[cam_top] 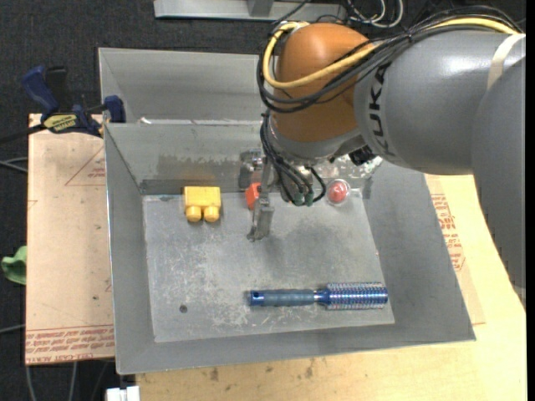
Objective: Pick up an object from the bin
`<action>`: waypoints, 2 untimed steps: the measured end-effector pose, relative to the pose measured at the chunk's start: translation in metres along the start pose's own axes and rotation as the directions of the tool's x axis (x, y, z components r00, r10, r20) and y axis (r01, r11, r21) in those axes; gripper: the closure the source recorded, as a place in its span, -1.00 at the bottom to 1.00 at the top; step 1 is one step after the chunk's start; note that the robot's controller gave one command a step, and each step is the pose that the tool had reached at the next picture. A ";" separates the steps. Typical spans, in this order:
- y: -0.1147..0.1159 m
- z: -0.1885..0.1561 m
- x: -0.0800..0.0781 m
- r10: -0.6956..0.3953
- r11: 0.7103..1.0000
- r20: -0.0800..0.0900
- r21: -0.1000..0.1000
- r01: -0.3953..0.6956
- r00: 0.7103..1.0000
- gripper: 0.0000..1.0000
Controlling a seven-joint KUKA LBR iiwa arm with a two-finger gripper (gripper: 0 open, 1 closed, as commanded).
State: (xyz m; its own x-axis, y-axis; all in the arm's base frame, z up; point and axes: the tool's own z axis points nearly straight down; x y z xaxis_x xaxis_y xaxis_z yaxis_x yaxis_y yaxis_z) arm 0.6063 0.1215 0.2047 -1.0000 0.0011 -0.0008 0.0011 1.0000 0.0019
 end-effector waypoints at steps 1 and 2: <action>-0.071 0.020 0.119 0.097 0.995 -0.009 0.004 -0.097 0.995 -1.00; -0.063 0.137 0.122 0.078 0.997 0.004 0.000 -0.078 0.997 -1.00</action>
Offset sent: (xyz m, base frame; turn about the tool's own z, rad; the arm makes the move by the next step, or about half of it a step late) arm -0.1154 -0.0683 -0.0189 0.0913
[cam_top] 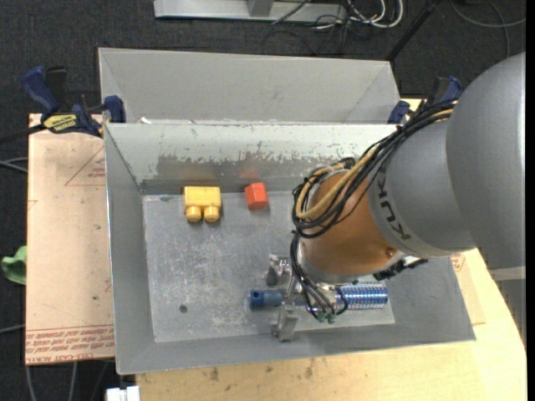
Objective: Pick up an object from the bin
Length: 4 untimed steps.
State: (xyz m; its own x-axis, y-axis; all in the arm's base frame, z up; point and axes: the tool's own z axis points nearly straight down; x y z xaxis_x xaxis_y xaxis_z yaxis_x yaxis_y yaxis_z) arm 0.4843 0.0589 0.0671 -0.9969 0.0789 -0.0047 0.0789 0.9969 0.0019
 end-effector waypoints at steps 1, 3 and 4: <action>0.000 -0.003 0.001 -0.001 1.000 -0.003 0.000 0.001 1.000 1.00; 0.003 -0.004 -0.004 0.051 0.999 0.001 0.000 -0.051 0.999 -1.00; 0.003 -0.004 -0.003 0.052 0.999 -0.004 0.000 -0.052 0.999 1.00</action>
Offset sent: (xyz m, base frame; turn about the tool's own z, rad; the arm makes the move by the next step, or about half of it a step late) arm 0.0000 0.0000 0.0000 0.0000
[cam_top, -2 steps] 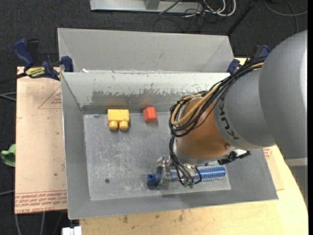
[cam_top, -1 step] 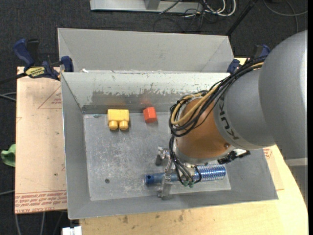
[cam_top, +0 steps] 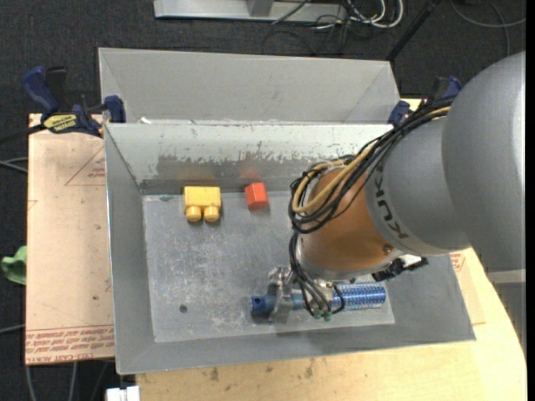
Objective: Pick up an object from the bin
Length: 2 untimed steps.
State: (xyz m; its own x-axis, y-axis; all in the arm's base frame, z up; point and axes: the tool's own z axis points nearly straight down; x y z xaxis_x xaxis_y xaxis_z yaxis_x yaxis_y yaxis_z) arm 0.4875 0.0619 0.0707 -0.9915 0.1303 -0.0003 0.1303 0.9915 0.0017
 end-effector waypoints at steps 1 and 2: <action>0.000 0.000 0.000 0.000 1.000 0.000 0.000 0.000 1.000 1.00; 0.021 0.000 -0.005 -0.182 0.983 0.002 0.001 0.182 0.983 1.00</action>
Offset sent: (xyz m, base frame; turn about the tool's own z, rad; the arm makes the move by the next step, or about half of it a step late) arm 0.0000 0.0000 0.0000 0.0000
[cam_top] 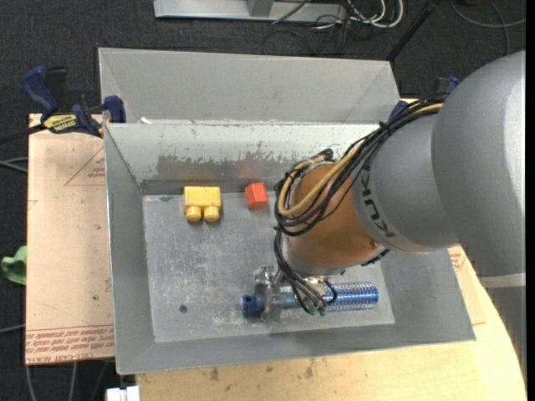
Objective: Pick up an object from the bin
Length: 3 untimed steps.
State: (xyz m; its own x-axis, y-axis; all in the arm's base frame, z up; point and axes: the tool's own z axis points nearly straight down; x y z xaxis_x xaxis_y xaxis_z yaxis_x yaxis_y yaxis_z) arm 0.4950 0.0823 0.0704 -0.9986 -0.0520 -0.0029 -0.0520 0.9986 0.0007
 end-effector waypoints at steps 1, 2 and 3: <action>0.000 0.000 0.000 0.001 1.000 0.000 -0.001 -0.001 1.000 -1.00; -0.023 -0.039 -0.007 0.386 0.922 0.001 0.000 -0.386 0.922 -1.00; -0.029 0.001 0.011 0.303 0.953 -0.001 0.000 -0.303 0.953 -1.00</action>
Offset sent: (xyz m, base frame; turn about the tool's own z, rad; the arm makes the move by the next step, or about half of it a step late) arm 0.0000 0.0000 0.0000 0.0000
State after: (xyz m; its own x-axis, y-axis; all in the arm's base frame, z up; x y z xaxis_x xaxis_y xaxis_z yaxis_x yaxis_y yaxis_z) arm 0.4859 0.0530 0.0688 -0.9674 0.2533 -0.0020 0.2533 0.9674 0.0012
